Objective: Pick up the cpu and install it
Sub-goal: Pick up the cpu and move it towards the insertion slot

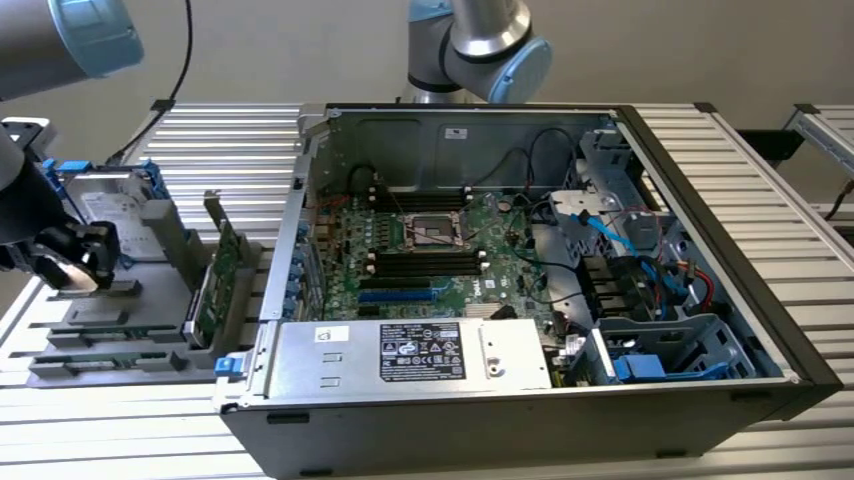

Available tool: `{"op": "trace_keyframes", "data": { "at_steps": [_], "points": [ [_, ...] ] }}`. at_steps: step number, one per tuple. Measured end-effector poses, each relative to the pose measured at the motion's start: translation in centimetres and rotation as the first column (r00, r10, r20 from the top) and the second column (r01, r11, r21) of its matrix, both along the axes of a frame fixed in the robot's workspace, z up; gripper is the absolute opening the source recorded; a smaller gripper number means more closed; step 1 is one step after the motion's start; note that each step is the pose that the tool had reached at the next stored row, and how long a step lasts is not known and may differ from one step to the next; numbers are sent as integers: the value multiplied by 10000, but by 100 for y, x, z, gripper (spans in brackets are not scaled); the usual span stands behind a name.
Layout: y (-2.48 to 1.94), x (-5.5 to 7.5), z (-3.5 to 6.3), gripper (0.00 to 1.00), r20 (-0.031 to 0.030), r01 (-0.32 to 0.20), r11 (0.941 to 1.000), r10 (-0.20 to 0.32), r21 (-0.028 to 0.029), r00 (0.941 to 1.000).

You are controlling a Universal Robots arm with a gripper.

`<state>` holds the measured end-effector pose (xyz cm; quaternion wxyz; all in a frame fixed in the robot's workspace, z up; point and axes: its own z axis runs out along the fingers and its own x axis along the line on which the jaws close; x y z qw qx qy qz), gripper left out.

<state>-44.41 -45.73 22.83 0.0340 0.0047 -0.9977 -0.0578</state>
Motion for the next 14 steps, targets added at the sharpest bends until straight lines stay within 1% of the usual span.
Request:
{"op": "trace_keyframes", "data": {
  "at_steps": [5,14],
  "points": [
    [0,0,161,55,-2,0,10000,0,6,10000],
    [0,0,525,55,0,0,10000,0,12,10000]
  ]
}}
